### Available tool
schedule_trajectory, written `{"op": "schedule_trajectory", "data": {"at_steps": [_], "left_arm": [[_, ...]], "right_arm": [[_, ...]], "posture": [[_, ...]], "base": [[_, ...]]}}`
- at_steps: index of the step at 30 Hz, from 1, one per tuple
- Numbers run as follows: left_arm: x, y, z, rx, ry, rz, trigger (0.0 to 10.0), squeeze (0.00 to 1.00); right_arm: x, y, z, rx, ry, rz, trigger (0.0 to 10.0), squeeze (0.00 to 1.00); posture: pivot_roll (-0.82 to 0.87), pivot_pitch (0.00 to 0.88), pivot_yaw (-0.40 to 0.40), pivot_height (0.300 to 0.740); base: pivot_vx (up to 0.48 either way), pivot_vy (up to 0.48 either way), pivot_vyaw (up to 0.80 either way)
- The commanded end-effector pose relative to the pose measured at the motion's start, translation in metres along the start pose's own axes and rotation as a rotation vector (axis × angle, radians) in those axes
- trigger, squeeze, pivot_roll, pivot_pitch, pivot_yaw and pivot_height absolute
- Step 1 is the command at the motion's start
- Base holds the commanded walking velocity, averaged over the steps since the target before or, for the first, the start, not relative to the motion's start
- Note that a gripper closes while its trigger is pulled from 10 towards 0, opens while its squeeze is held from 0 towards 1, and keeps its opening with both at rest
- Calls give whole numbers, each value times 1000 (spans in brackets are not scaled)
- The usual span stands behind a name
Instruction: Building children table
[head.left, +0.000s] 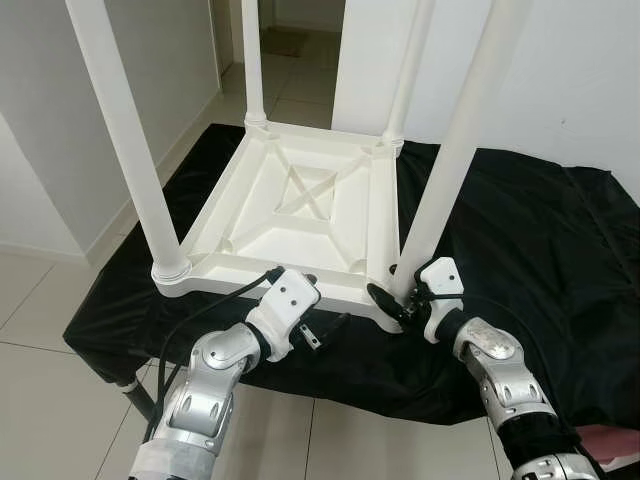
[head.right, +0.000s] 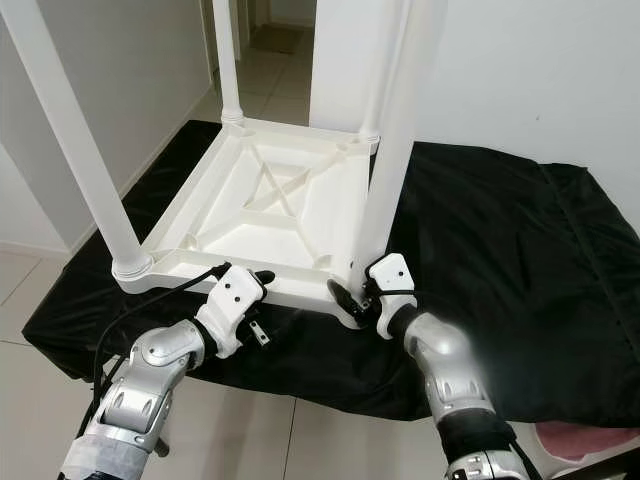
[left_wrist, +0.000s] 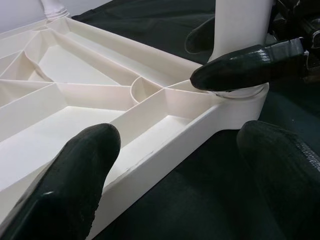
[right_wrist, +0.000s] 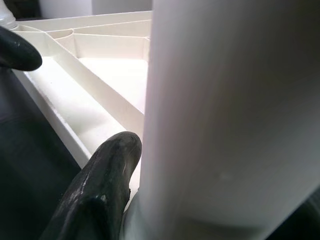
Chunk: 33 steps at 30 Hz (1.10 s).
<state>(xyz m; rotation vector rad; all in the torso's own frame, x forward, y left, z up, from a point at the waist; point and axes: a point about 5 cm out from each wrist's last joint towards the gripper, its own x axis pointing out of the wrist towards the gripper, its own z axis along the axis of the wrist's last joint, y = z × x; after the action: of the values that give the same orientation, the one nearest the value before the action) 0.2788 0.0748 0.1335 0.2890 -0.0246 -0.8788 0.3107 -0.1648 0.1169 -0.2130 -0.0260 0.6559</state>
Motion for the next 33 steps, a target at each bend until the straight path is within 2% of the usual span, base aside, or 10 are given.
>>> {"op": "schedule_trajectory", "data": {"at_steps": [1, 5, 6, 7, 16, 18, 20, 22, 25, 33], "left_arm": [[0, 8, -2, 12, 12, 152, 10000, 0], [-1, 8, -3, 13, 16, 149, 10000, 0], [-1, 7, -3, 13, 17, 144, 10000, 0], [-1, 7, -4, 12, 18, 139, 10000, 0], [-1, 4, -4, 13, 18, 125, 10000, 0], [-1, 3, -4, 13, 19, 123, 10000, 0], [-1, 2, -5, 12, 21, 118, 10000, 0], [-1, 2, -5, 13, 21, 116, 10000, 0], [-1, 1, -6, 12, 22, 105, 10000, 0], [0, 0, -6, 13, 23, 101, 10000, 0]], "right_arm": [[0, 3, -8, -16, 47, 31, 0, 0], [-11, -2, -15, 11, 63, 30, 0, 0], [-14, -4, -16, 30, 64, 18, 471, 0], [-17, -5, -16, 54, 58, -15, 10000, 0], [-18, 1, -16, 110, 46, -137, 10000, 0], [-18, 3, -17, 104, 62, -201, 10000, 0], [-17, 6, -21, 188, 87, -373, 10000, 0], [-17, 7, -22, 194, 93, -410, 10000, 0], [-13, 22, -16, 172, 62, -482, 10000, 0], [-4, 40, -10, 215, 60, -640, 10000, 0]], "posture": [[15, 0, -18, 740], [9, 0, -10, 740], [5, 0, -6, 740], [3, 0, -4, 740], [0, 0, -6, 740], [0, 0, -5, 740], [-2, 0, -3, 740], [-2, 0, -4, 740], [-5, 0, -3, 740], [-5, 0, -3, 740]], "base": [[0, 0, 0], [0, 0, 0], [0, 0, 0], [0, 0, 0], [0, 0, 0], [0, 0, 0], [0, 0, 0], [0, 0, 0], [0, 0, 0], [0, 0, 0]]}}
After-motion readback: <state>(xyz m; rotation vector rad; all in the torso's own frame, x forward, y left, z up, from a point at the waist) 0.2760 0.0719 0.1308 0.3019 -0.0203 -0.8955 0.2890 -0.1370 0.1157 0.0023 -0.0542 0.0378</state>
